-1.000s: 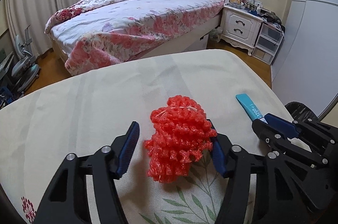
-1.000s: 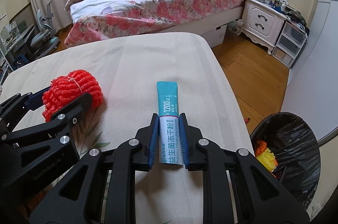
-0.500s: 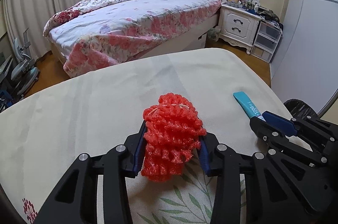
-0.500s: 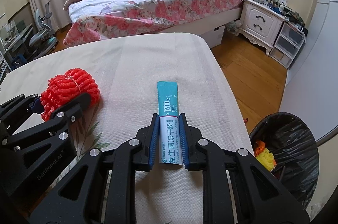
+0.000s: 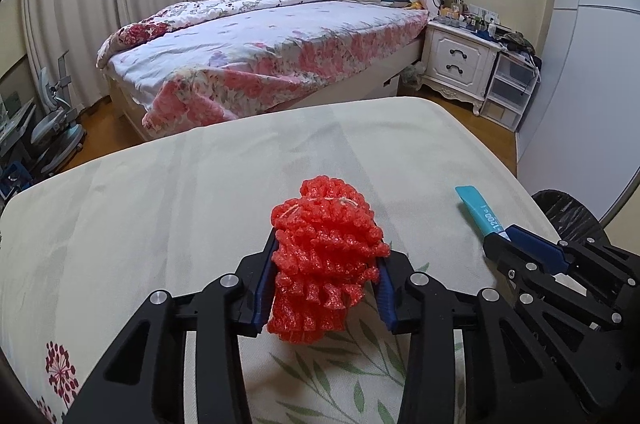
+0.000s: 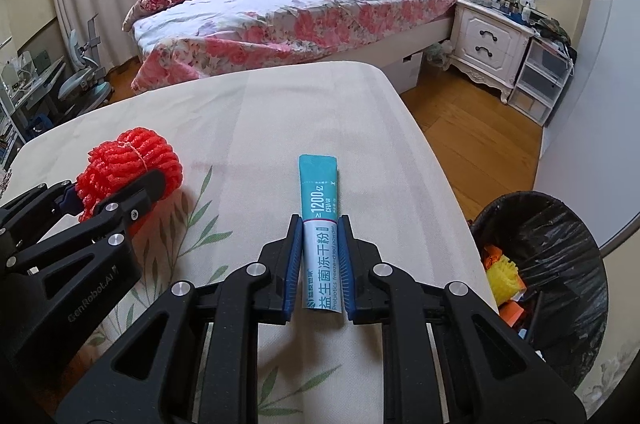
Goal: Collect trash
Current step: 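Carry the red ball and teal tube with both grippers over the bin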
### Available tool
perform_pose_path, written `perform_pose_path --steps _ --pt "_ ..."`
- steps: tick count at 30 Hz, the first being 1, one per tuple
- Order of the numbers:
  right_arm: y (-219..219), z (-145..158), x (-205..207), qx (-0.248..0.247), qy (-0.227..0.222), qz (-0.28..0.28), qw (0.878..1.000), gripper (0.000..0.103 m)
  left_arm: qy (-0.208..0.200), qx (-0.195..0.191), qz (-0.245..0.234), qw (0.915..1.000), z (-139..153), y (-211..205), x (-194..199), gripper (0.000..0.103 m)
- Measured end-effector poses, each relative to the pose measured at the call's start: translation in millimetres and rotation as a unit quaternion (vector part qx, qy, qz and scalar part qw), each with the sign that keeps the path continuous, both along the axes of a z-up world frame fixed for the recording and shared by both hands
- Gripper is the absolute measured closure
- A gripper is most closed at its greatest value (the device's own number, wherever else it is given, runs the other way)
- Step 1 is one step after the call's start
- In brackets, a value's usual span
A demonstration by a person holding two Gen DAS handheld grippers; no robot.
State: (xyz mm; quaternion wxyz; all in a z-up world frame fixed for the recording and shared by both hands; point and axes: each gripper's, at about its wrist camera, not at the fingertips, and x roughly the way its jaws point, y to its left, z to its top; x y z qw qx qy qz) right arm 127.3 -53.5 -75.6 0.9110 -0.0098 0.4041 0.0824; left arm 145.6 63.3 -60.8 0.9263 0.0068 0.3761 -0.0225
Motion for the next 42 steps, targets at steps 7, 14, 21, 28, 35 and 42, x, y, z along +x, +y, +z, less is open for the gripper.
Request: perform_pose_path --steps 7,14,21,28,35,42 --pt "-13 9 -32 0.002 -0.013 -0.010 1.000 0.085 -0.022 0.000 -0.004 0.9997 7 -8 -31 0.062" --pt "-38 19 -66 0.003 -0.028 -0.028 0.999 0.085 -0.036 -0.008 -0.009 0.9993 12 -18 -57 0.062" --pt "-62 24 -90 -0.011 -0.045 -0.053 0.997 0.085 -0.053 -0.013 -0.029 0.9981 19 -37 -76 0.062" --pt "-98 29 -100 -0.020 -0.061 -0.097 0.993 0.086 -0.075 -0.016 -0.069 0.9947 26 -66 -85 0.062" --pt "-134 27 -99 -0.023 -0.067 -0.143 0.987 0.085 -0.081 -0.015 -0.111 0.9904 23 -98 -77 0.062" --pt "-163 25 -96 -0.027 -0.070 -0.182 0.980 0.085 -0.088 -0.009 -0.144 0.9856 20 -133 -63 0.061"
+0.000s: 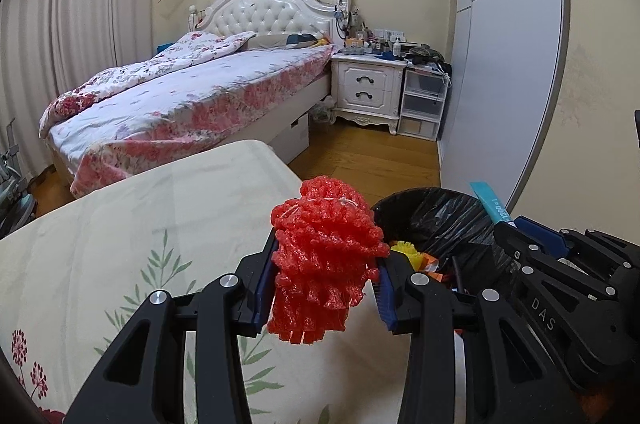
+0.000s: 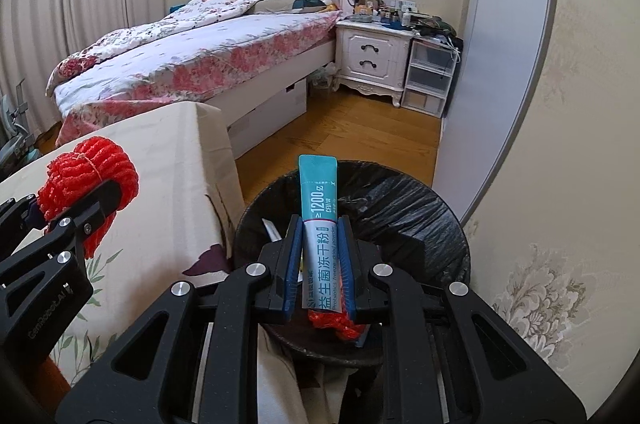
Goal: Collect trash
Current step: 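Carry the red ball and teal tube with both grippers over the bin, then open both grippers to drop the teal tube and red ball into the bin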
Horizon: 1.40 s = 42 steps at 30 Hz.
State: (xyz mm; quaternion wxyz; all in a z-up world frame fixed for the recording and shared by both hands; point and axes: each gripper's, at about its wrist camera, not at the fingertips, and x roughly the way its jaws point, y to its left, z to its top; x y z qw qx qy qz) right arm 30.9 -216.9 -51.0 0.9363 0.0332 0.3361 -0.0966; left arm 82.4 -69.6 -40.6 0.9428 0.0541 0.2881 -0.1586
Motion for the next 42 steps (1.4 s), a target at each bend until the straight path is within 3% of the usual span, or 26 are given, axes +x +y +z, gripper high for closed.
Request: perform_pose_path --steps 23,26,28,42 --pt "-55 -17 37 0.025 0.000 -0.062 0.998 0.085 -0.005 0.027 -0.052 0.9983 -18 -78 45 0.059" --pt "-53 -20 37 0.015 -0.003 -0.065 0.998 0.083 0.009 0.026 -0.054 0.9982 -19 -81 49 0.054" --pt "-52 -21 38 0.012 -0.003 -0.066 0.998 0.073 0.013 0.023 -0.053 0.9982 -19 -81 51 0.042" --pt "-60 -17 36 0.005 -0.012 -0.088 0.996 0.060 0.008 0.021 -0.039 0.9990 -17 -79 51 0.031"
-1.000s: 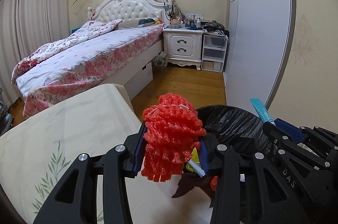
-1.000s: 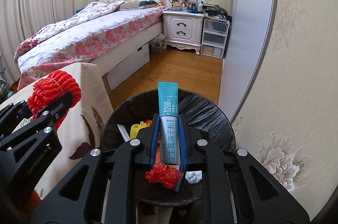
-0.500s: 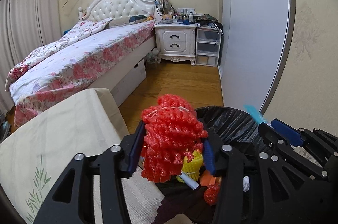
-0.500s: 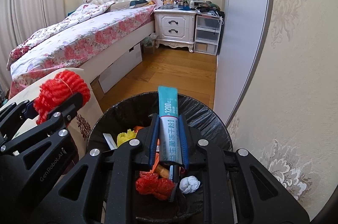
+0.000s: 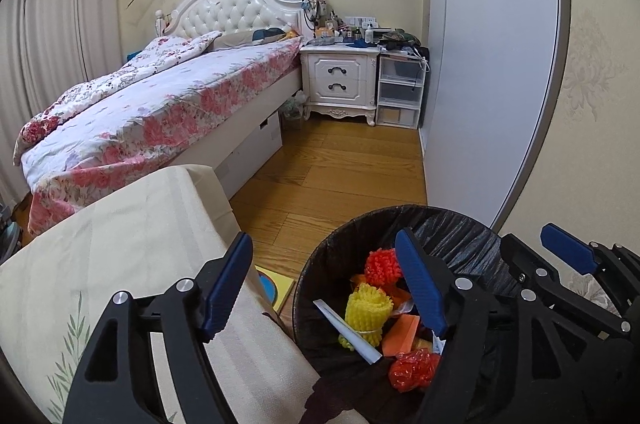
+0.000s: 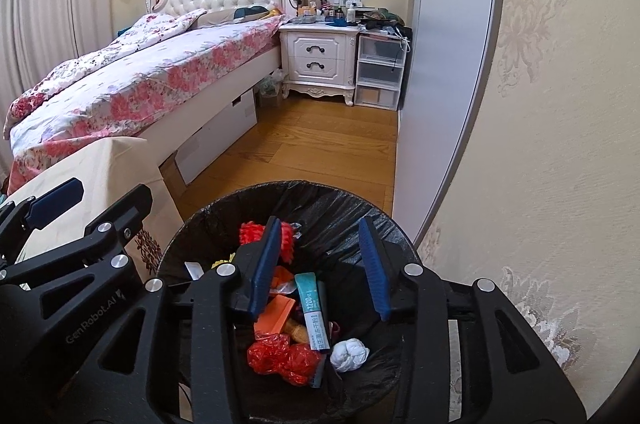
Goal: Collect trash
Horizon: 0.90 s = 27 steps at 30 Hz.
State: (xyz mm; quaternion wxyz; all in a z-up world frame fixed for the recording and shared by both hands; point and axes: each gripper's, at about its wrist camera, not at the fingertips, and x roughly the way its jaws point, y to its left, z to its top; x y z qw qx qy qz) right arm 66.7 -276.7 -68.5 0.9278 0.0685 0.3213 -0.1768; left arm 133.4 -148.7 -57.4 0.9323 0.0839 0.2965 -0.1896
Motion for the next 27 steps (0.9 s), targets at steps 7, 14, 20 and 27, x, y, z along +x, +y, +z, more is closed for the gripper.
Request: perform_pose_path --steps 7,14,20,27 --pt "0 6 -6 -0.005 -0.010 -0.011 1.000 0.045 -0.004 -0.007 0.016 0.9998 4 10 -1 0.023" --pt "5 14 -15 -0.019 -0.019 -0.015 1.000 0.031 -0.024 -0.008 0.032 0.9992 13 21 -8 0.019" --pt "16 20 -25 -0.025 -0.024 -0.003 0.999 0.026 -0.031 -0.007 0.044 0.9986 18 36 -21 0.019" --pt "33 29 -41 -0.028 -0.033 0.015 0.999 0.025 -0.034 -0.002 0.058 0.9977 22 60 -45 0.019"
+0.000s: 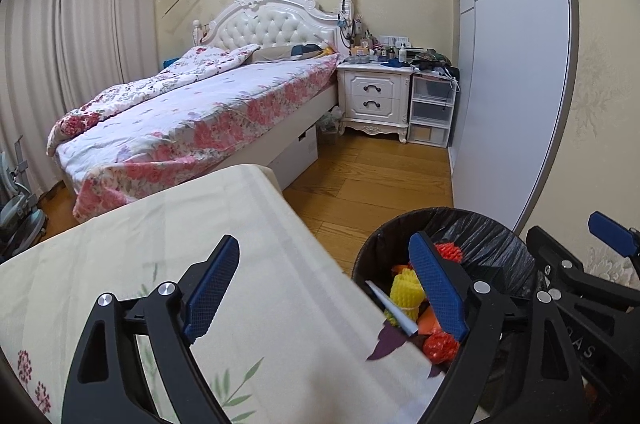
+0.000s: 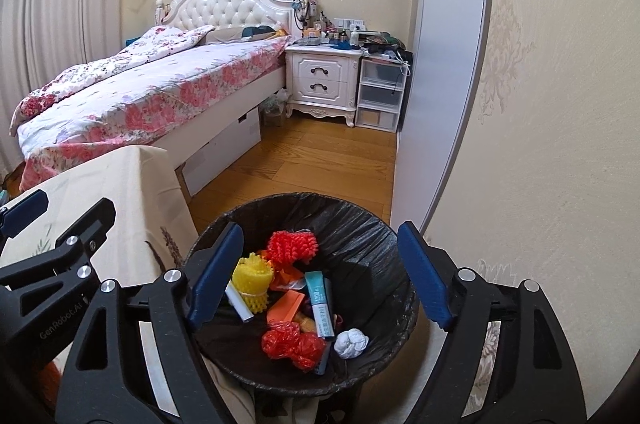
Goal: Collect trash
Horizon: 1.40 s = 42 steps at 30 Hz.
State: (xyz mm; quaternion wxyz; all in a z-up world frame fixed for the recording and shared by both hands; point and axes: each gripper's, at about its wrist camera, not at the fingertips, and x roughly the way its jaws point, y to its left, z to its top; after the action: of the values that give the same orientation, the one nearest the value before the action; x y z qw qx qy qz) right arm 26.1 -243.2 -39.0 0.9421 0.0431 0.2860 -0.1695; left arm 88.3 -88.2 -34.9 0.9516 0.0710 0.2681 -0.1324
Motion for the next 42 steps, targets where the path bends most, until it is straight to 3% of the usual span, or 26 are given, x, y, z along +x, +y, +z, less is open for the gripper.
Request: perform_pose_path --steps 15,42 --pt "32 21 -37 -0.014 -0.018 0.028 0.999 0.025 -0.008 -0.015 0.037 0.9992 22 47 -36 0.018" --pt "42 29 -56 -0.020 -0.031 0.032 0.999 0.024 -0.014 -0.026 0.036 0.9989 24 60 -52 0.018"
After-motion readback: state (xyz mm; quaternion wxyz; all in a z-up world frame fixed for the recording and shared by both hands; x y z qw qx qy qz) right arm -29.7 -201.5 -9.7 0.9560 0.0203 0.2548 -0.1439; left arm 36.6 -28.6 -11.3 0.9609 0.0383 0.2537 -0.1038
